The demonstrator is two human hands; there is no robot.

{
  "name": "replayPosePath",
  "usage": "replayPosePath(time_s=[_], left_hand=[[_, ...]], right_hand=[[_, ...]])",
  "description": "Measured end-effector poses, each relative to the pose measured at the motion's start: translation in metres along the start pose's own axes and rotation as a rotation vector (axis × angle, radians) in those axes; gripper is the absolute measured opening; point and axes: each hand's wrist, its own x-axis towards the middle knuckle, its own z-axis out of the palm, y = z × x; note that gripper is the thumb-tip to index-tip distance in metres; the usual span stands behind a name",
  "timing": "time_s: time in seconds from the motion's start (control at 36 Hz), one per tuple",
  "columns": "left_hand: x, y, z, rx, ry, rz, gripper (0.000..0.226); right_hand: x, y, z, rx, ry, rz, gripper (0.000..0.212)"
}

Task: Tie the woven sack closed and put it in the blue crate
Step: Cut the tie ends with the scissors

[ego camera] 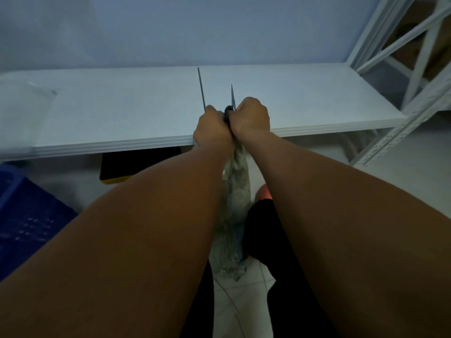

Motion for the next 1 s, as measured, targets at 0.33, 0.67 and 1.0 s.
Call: replayPosePath(time_s=[0.33,0.67,1.0], left_hand=[[0.011,-0.01,0.053,-0.045,0.022,0.057,0.047],[0.024,-0.017,0.084,-0.171,0.06,-0.017,0.061],[0.037,-0.012,0.095,-0.231,0.068,-0.087,0.056]], right_hand=[[0.03,0.061,0.023,-0.085,0.009,0.173,0.018],[0.071,0.078,0.044,-0.103,0.059,0.138,0.015],[0.083,0.077,0.057,-0.062,0.145,0.087,0.029]])
